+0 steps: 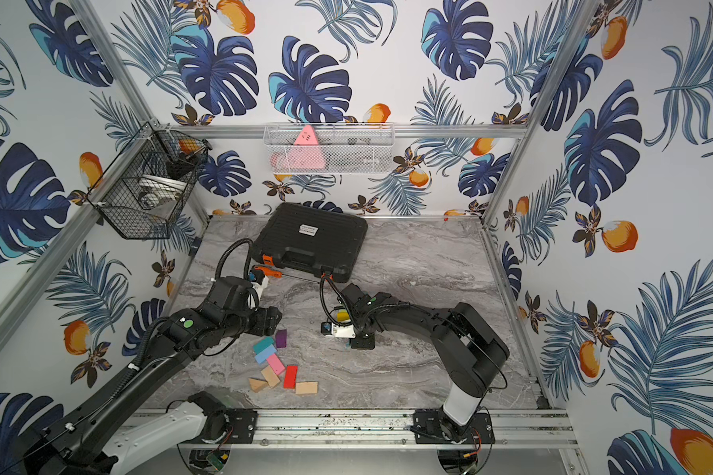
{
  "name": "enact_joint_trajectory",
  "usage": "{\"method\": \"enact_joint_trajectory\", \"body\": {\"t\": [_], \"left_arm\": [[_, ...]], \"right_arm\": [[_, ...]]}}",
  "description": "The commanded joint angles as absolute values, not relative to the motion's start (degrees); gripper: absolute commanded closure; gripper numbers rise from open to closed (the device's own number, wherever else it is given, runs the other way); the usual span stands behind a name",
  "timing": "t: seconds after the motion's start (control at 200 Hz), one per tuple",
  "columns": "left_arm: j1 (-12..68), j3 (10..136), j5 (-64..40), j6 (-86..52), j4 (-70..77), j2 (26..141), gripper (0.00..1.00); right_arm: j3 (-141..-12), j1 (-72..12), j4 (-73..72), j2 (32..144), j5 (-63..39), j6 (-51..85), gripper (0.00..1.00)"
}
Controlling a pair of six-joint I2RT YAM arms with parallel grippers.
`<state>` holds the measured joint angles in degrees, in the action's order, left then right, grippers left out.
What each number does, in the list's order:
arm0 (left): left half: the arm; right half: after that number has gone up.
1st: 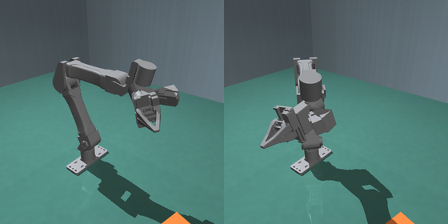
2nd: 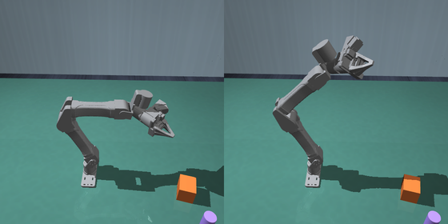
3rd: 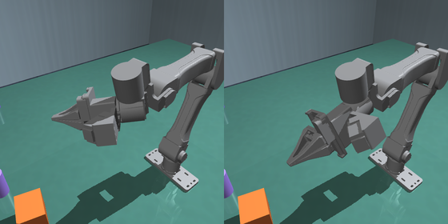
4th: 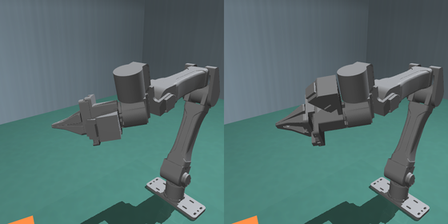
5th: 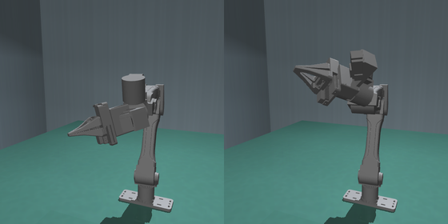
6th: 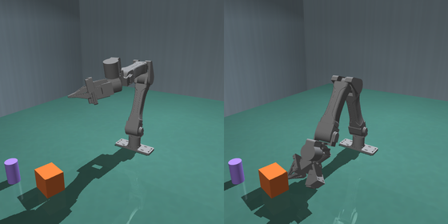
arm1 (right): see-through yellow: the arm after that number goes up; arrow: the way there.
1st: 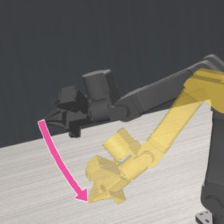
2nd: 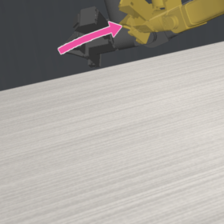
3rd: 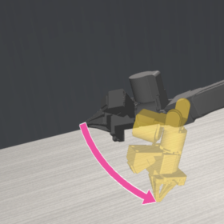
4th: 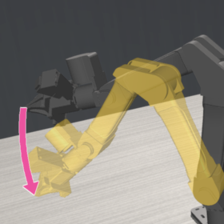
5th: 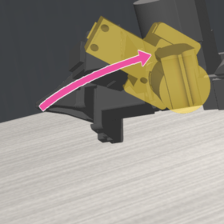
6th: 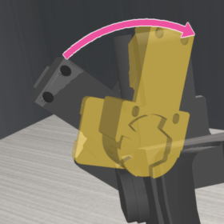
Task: Assemble a piece of candy with building blocks
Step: Assemble the building block at the center of the board.
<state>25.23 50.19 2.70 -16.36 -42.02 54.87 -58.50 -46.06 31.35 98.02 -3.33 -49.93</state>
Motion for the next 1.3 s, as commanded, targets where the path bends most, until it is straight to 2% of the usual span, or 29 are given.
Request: {"method": "enact_joint_trajectory", "body": {"t": [0.0, 0.585, 1.296], "left_arm": [[25.16, 50.19, 2.43, -15.22, -41.39, 54.76, 0.22], [25.16, 50.11, 2.29, -15.22, -41.38, 54.67, 0.22], [25.11, 50.18, 1.49, -15.03, -41.23, 55.37, 0.23]], "right_arm": [[-58.95, -46.05, 31.58, 98.27, -3.50, -49.31, 0.67], [-58.89, -46.06, 29.81, 97.78, -3.43, -47.93, 0.60], [-58.77, -46.04, 29.62, 96.22, -2.70, -48.87, 0.59]]}}
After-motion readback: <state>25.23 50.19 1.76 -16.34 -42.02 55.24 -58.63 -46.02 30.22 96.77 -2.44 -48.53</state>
